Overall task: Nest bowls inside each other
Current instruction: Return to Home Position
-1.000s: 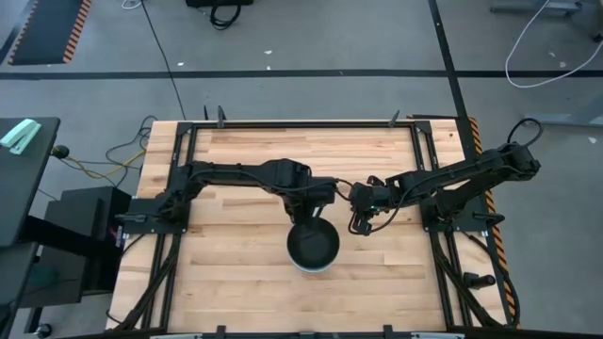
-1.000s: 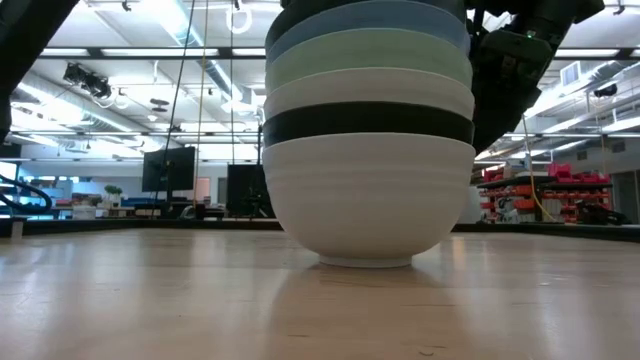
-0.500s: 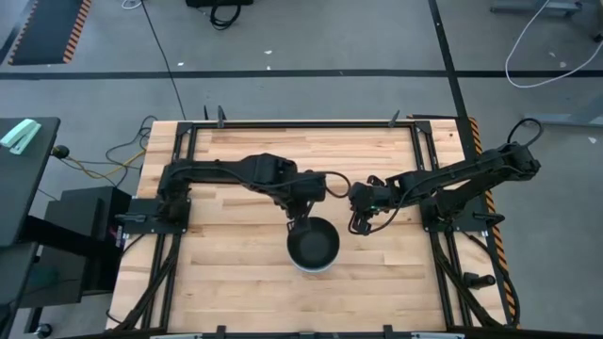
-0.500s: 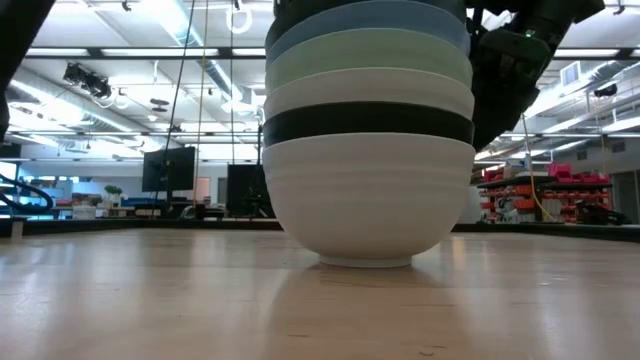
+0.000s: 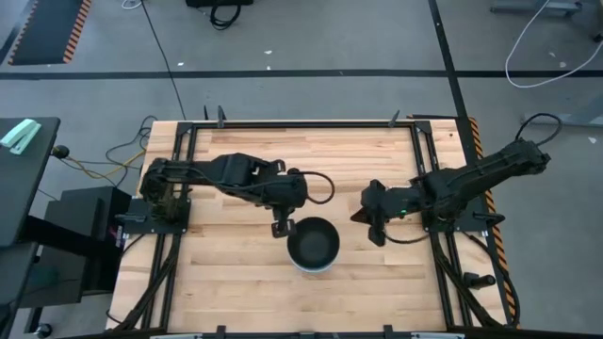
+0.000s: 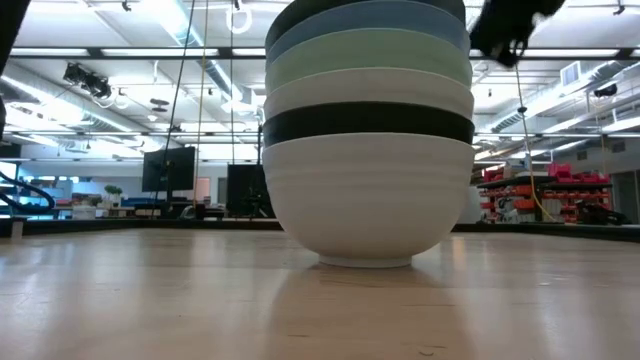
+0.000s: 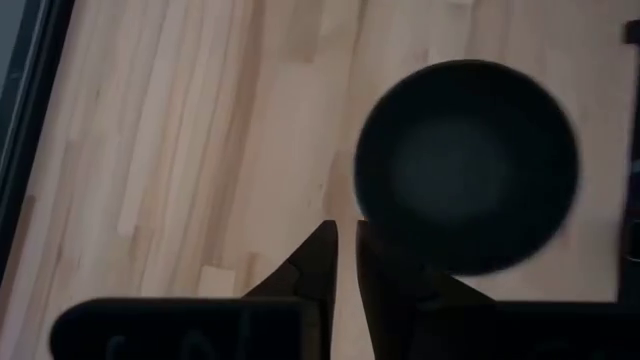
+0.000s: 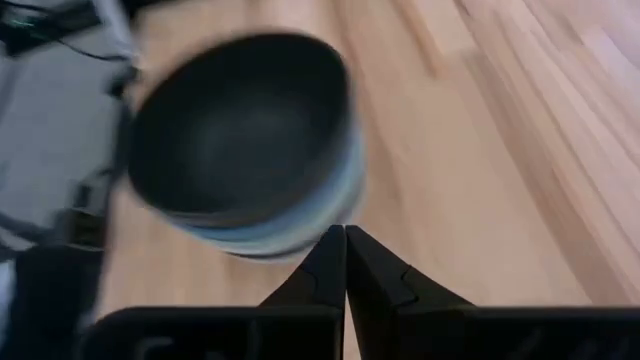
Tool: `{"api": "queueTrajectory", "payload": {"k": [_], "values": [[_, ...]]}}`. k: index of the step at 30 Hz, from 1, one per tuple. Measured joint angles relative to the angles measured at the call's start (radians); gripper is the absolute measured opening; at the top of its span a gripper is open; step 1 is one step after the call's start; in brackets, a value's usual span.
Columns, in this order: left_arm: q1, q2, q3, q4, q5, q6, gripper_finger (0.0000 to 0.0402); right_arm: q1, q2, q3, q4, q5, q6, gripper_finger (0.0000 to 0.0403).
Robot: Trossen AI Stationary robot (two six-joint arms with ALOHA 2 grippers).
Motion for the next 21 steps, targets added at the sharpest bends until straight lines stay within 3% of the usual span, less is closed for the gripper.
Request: {"api": "queueTrajectory", "payload": {"k": [4,10,16,21], "values": [[-0.028,-0.039,0.0,-0.007,-0.011,-0.004,0.0052,0.058,-0.05,0.051,-0.019,0.0,-0.018,0.0013],[-0.086,-0.106,0.0,0.001,-0.189,-0.038,0.0047,0.114,-0.103,0.118,-0.042,0.0,-0.018,0.0016],[-0.172,-0.146,0.0,0.021,-0.254,-0.042,0.0044,0.175,-0.148,0.123,-0.035,0.0,-0.043,0.0016],[-0.249,-0.176,0.001,0.046,-0.333,-0.064,0.0049,0.25,-0.173,0.123,0.096,0.0,-0.111,0.0016]]}}
